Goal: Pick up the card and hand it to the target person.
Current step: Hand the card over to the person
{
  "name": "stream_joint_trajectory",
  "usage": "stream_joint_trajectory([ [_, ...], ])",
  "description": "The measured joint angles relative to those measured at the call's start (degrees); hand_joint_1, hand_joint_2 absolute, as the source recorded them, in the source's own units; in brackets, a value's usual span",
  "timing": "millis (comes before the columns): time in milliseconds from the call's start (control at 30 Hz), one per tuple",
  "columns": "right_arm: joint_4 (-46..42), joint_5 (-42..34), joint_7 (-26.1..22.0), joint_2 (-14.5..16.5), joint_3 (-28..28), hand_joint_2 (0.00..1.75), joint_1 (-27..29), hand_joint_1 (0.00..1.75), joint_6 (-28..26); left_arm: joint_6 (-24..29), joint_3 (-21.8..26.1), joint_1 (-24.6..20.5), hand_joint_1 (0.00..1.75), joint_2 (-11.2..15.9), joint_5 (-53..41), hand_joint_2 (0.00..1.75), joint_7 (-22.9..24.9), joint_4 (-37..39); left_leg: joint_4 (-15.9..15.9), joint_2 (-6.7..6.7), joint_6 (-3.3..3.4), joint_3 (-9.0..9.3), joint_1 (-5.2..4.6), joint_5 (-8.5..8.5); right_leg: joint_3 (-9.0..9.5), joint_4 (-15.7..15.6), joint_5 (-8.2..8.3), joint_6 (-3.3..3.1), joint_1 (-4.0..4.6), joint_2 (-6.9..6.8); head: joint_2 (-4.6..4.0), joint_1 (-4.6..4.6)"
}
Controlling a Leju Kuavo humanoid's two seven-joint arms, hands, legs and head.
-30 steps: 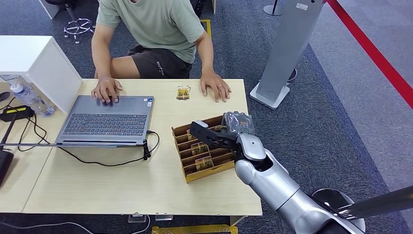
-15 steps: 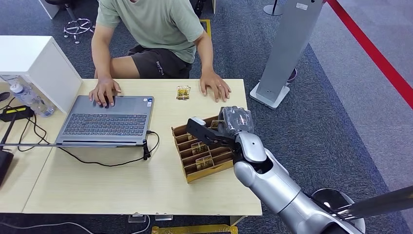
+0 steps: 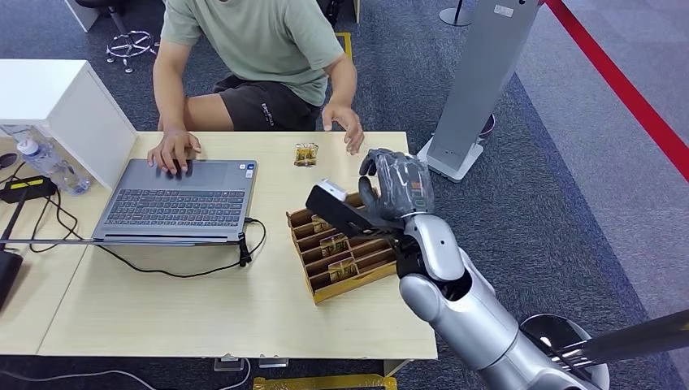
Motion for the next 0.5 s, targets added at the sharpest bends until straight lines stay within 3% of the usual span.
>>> stream_joint_trajectory([
  [267, -1.8, -1.9, -5.5, -0.4, -1.2, 1.75, 0.6, 1.29, -3.3, -0.1, 0.0, 0.0, 0.00, 0.0, -0.7, 0.00, -0.3, 0.0, 0.0, 0.00, 0.00, -0.02, 0.00, 0.00, 0.01, 0.0, 0.00, 0.00, 0.00, 0.00, 0.00, 0.00],
  [500, 5.7, -5.3, -11.3, 1.1, -1.2, 1.75, -3.0, 1.29, -6.7, -0.4, 0.0, -0.5, 0.00, 0.0, -1.7, 0.00, -0.3, 0.0, 0.0, -0.01, -0.01, -0.05, 0.00, 0.01, 0.02, 0.0, 0.00, 0.00, 0.00, -0.02, 0.00, 0.01],
])
